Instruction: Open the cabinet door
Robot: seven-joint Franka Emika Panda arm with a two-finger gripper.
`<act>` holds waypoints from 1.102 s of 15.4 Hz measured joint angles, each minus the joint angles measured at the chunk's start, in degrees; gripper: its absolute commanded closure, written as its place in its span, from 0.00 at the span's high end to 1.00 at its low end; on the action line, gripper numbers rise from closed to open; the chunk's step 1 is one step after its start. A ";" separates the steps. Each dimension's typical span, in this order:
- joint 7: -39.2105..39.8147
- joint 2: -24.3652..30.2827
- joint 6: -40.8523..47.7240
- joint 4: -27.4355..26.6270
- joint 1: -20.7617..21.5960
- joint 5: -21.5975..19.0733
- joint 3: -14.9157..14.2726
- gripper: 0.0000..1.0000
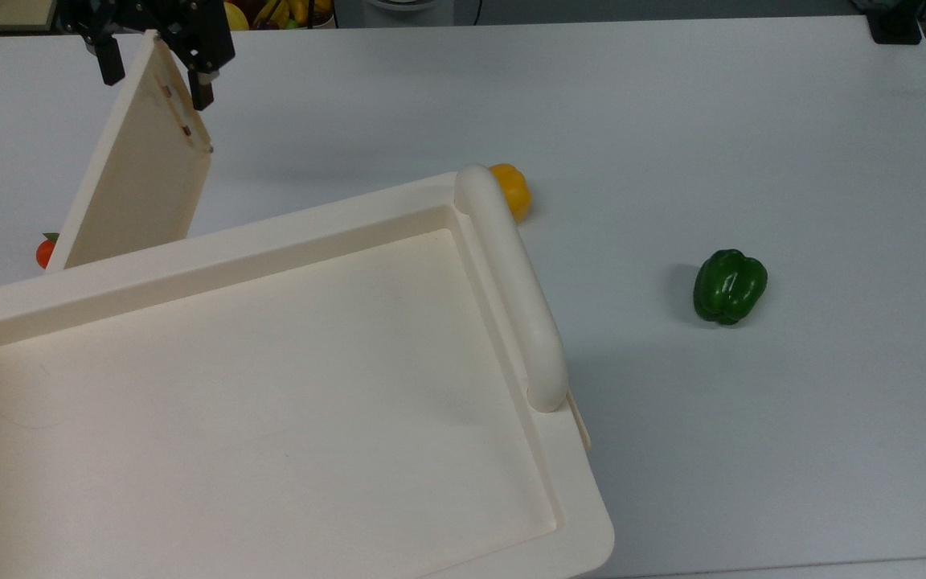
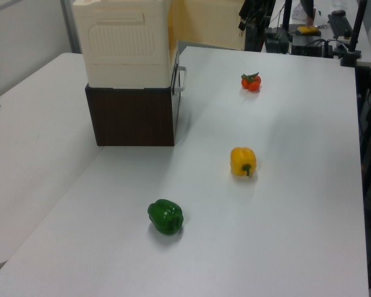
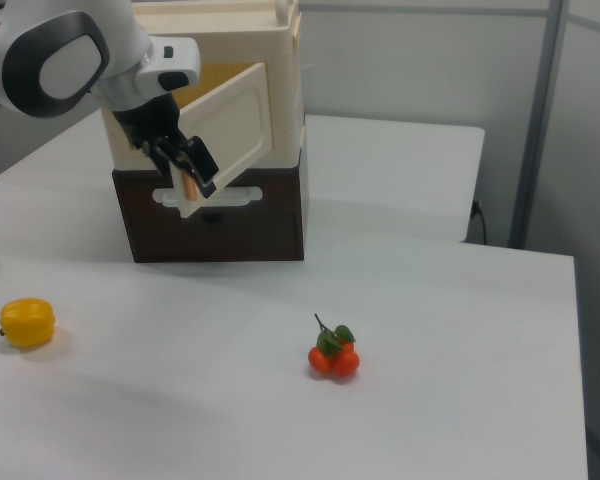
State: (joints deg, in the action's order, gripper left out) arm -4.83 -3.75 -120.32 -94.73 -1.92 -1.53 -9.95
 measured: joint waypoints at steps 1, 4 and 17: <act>0.00 0.21 0.94 0.08 -0.17 0.01 -0.32 1.00; 0.01 1.78 4.94 0.72 -0.35 0.08 -1.47 1.00; 0.06 9.22 25.89 1.32 -0.02 -1.68 8.31 1.00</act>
State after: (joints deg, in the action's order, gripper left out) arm -4.77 5.47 -94.43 -93.41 -1.94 -3.20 -1.63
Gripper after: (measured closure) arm 0.000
